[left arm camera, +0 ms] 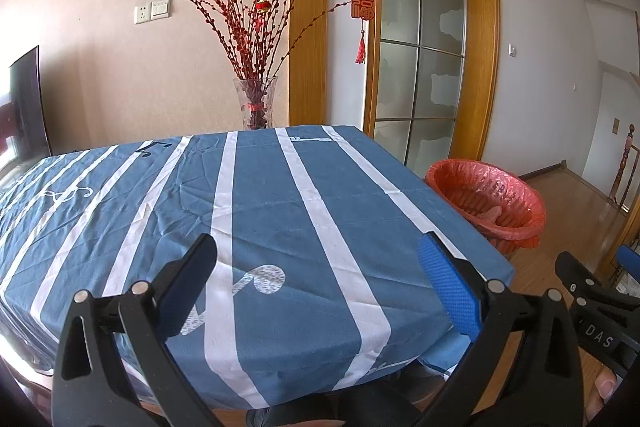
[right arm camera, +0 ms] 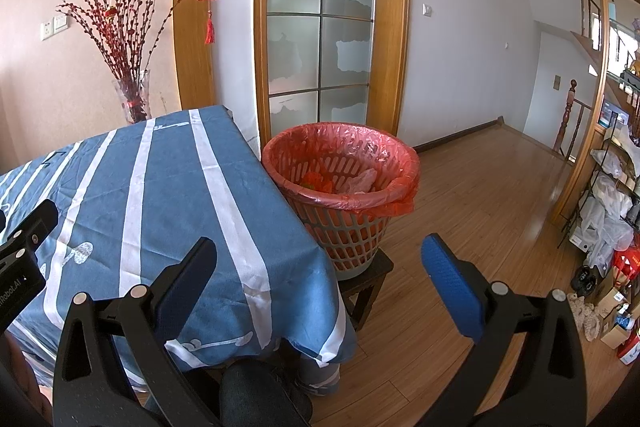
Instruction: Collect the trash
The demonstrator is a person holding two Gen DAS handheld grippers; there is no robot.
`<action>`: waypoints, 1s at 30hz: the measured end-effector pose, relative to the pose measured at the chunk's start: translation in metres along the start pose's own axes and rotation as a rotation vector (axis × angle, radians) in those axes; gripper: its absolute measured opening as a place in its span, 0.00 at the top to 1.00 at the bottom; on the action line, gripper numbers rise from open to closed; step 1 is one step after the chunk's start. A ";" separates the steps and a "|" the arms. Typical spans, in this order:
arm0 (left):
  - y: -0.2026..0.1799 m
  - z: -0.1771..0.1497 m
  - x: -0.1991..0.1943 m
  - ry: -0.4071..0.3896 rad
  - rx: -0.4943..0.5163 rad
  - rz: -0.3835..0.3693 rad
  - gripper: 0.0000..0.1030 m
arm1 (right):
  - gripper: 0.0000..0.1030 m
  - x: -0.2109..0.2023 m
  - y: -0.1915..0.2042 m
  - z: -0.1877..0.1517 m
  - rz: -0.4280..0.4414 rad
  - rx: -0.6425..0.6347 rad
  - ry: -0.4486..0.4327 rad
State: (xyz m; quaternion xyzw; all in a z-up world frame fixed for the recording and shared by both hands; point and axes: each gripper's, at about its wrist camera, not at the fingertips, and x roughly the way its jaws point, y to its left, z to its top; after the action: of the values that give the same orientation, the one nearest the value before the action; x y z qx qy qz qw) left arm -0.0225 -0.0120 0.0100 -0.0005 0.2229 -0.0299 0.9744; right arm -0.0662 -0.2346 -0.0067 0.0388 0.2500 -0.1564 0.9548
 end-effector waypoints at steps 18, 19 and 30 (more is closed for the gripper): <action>-0.001 -0.001 0.000 0.001 0.000 0.001 0.04 | 0.02 0.000 0.000 0.000 -0.001 0.001 0.002; -0.001 -0.001 0.000 0.001 0.000 0.000 0.04 | 0.02 0.000 -0.001 0.000 0.000 0.000 0.001; -0.002 -0.003 0.001 0.007 0.000 -0.004 0.04 | 0.02 0.000 0.000 -0.001 0.001 0.000 0.003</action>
State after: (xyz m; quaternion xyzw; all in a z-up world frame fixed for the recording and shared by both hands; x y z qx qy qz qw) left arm -0.0232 -0.0140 0.0072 -0.0008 0.2264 -0.0320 0.9735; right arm -0.0666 -0.2345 -0.0075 0.0393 0.2513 -0.1559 0.9545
